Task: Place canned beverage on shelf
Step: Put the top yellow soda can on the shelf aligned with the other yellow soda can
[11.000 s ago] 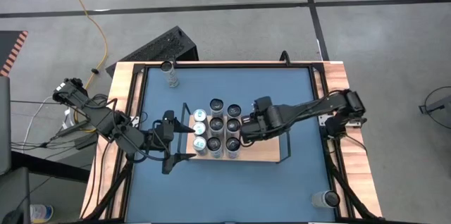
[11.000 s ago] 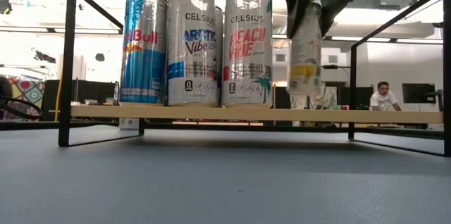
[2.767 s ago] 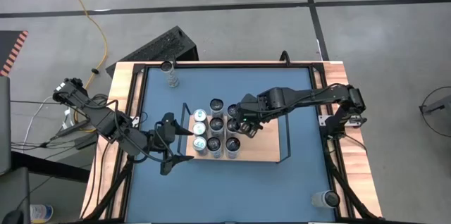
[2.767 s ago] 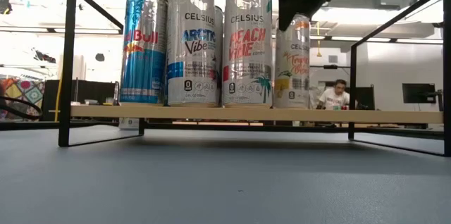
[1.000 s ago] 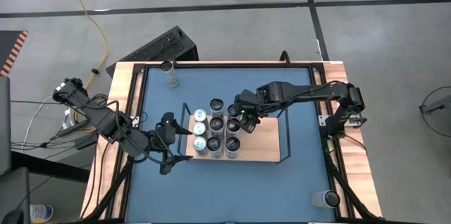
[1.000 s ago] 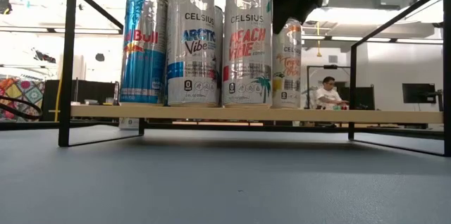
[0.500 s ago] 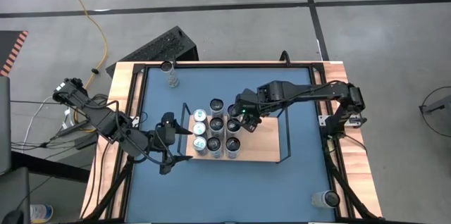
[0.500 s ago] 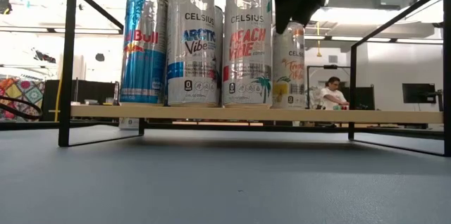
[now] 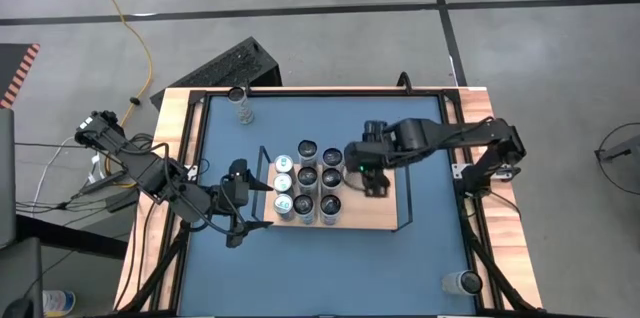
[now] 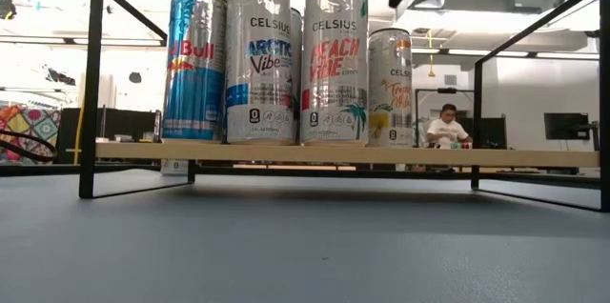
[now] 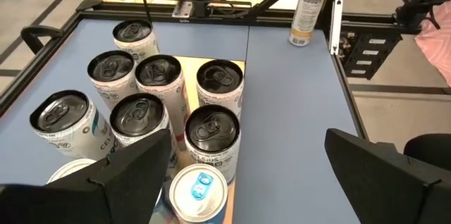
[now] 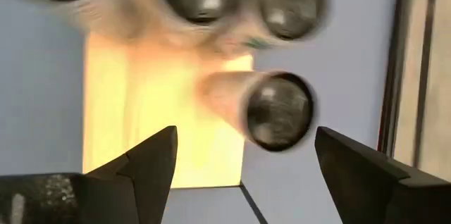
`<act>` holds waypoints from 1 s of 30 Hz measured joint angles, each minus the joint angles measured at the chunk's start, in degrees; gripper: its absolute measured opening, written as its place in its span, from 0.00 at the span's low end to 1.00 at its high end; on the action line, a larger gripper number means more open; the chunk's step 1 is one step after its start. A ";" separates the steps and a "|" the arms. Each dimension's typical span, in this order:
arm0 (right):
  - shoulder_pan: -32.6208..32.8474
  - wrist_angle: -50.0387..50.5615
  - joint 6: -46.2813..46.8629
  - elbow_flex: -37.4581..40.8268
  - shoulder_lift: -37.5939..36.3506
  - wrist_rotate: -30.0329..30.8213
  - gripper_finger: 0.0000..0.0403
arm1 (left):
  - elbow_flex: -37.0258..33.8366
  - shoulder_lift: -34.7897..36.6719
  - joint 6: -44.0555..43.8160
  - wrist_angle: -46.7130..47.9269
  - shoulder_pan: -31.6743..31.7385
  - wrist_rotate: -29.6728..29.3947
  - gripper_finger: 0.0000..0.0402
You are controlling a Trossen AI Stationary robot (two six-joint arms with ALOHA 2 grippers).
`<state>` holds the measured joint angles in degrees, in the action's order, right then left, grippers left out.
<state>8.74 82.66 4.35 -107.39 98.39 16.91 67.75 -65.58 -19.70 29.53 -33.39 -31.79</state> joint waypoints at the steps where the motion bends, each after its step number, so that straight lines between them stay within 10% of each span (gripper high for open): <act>1: 0.71 0.04 -2.41 0.02 0.02 0.08 0.79 | 0.00 0.00 -0.04 0.19 -0.02 0.06 0.90; 16: -1.78 0.79 -6.42 0.12 -4.02 1.30 0.79 | 2.50 1.32 6.05 1.18 1.73 -2.12 0.90; 30: 3.58 0.95 6.86 0.10 -14.16 6.21 0.79 | 17.72 3.37 9.78 27.01 37.60 7.37 0.90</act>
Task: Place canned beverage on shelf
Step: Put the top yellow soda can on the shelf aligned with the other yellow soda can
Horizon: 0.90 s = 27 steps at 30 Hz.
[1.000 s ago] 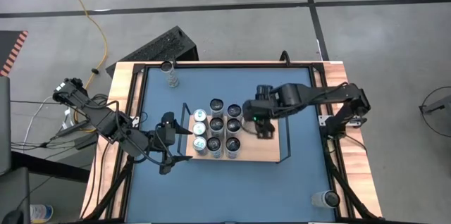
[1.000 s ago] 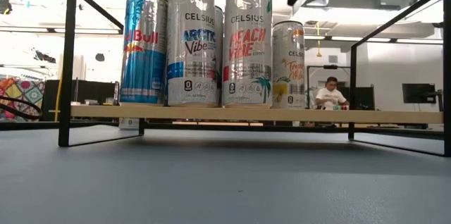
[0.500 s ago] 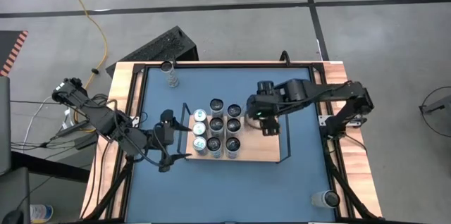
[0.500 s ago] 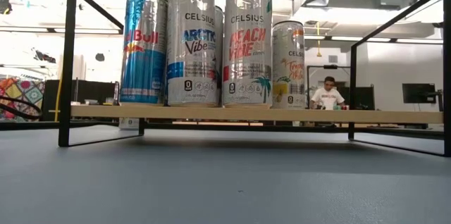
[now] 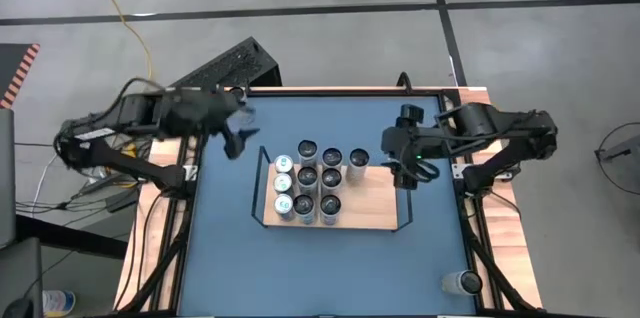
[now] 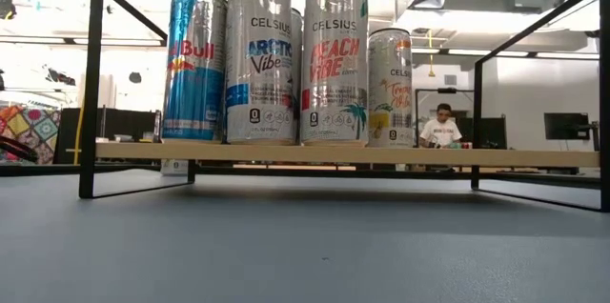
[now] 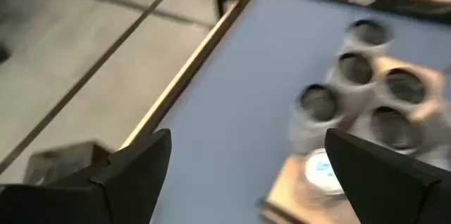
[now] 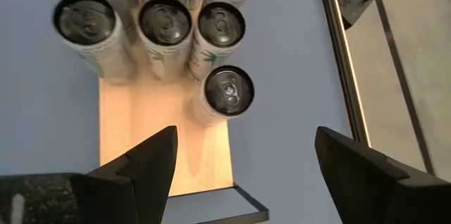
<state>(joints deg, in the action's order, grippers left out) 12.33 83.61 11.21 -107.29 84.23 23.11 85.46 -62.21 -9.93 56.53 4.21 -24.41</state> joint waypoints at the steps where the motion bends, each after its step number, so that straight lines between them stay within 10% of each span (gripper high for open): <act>1: 0.54 0.08 0.62 0.00 -0.25 0.05 0.79 | 0.01 -0.01 1.03 0.82 3.39 1.63 0.90; 14: 4.93 1.55 2.48 0.00 0.79 1.10 0.79 | -0.23 -4.48 13.84 1.09 36.44 18.44 0.90; 27: 4.93 2.49 3.74 0.00 0.98 1.23 0.79 | -0.27 -16.44 24.53 1.84 44.92 29.48 0.90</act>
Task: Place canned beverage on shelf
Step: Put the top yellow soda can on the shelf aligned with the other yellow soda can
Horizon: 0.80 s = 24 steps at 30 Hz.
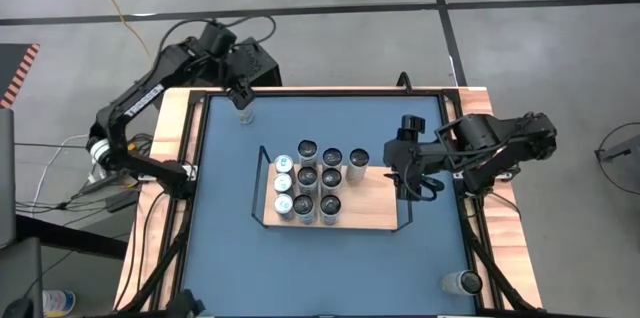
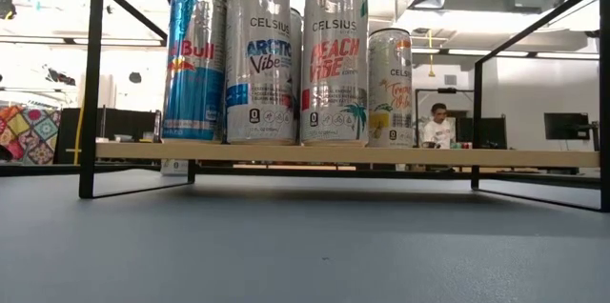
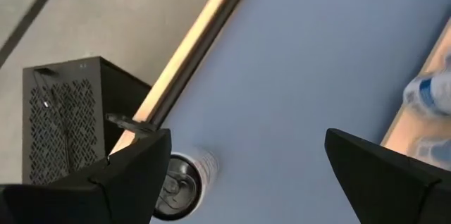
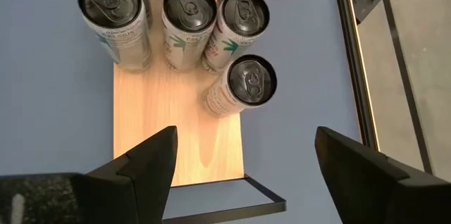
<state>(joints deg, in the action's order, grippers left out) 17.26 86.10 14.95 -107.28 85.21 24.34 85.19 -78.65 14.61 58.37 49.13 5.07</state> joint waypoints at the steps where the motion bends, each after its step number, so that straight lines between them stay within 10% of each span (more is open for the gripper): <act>1: 0.00 0.28 0.07 0.00 0.00 0.00 0.79 | 0.00 -0.69 0.79 0.19 0.01 -0.15 0.90; 11: -0.02 0.46 0.21 0.00 0.00 0.31 0.79 | 0.00 -5.12 1.19 1.72 5.56 -11.69 0.90; 24: -0.09 0.46 0.18 0.00 -0.02 1.51 0.79 | -1.11 -5.85 -3.15 2.49 7.56 -9.32 0.90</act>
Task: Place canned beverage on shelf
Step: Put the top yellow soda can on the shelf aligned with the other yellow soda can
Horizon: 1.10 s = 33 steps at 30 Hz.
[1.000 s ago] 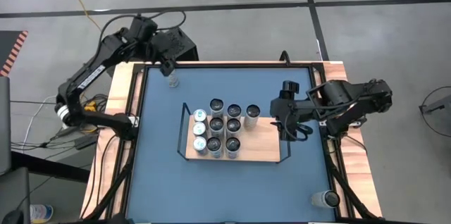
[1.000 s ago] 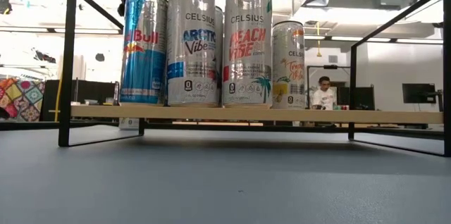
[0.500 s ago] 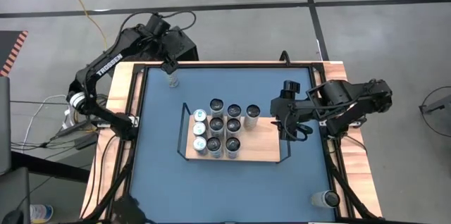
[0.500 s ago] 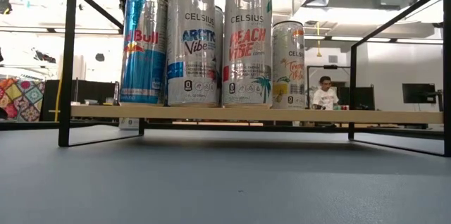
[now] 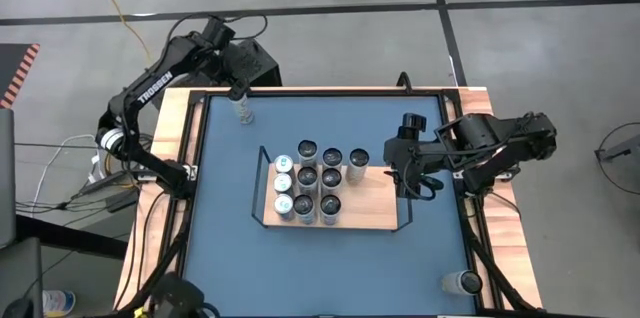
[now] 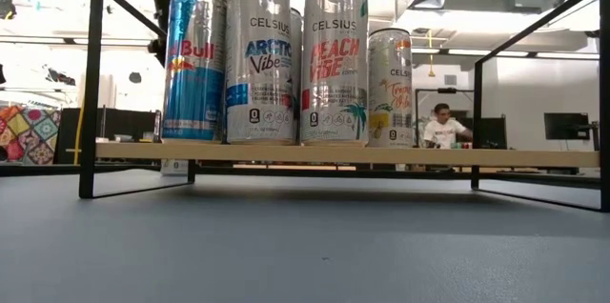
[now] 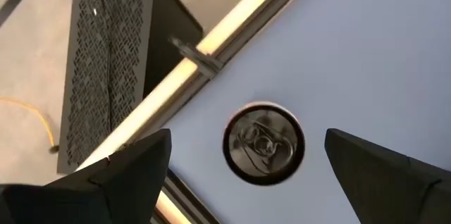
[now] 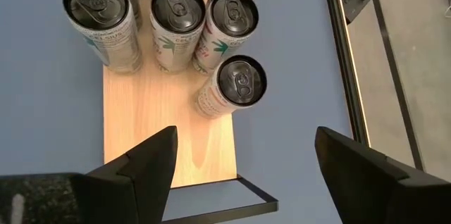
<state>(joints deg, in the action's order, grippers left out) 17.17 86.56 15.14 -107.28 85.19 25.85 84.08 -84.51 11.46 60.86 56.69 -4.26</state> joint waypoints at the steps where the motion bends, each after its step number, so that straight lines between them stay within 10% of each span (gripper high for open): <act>1: 0.00 0.00 0.00 0.00 0.00 0.00 0.79 | -0.63 0.00 -0.47 -0.10 -0.38 -0.73 0.90; 33: -2.26 0.01 -0.11 0.00 0.00 -0.01 0.79 | -16.81 0.02 2.66 -11.00 -1.49 0.73 0.81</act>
<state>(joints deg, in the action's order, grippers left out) 14.91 86.57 15.03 -107.28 85.19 25.84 67.26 -84.49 14.12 49.86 55.20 -3.53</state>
